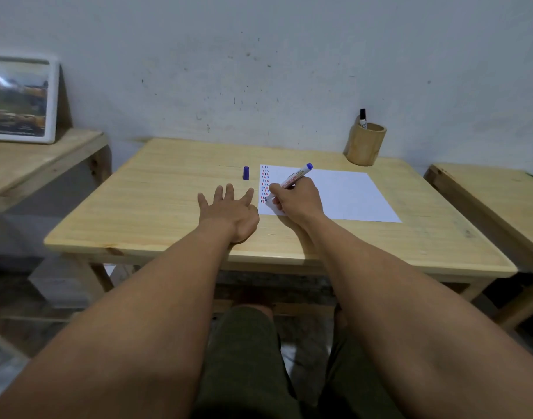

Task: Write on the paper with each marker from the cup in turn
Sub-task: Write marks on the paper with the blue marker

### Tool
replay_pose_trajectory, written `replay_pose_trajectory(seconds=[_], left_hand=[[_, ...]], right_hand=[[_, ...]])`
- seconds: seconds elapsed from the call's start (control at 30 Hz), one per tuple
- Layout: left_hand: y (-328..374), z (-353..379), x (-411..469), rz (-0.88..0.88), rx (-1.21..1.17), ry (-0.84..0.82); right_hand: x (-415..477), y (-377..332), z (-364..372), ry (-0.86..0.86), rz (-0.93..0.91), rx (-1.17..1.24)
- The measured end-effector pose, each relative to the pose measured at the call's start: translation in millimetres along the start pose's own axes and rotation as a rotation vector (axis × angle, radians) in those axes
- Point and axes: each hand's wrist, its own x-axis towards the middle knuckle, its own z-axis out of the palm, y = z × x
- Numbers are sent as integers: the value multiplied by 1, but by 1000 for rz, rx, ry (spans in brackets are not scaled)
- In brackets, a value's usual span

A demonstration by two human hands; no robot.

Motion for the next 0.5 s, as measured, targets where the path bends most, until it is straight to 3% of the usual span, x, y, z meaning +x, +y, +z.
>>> replay_pose_trajectory(seconds=[0.5], left_hand=[[1,0,0,0,7,-11]], right_hand=[[1,-1,0,-22,-7,-31]])
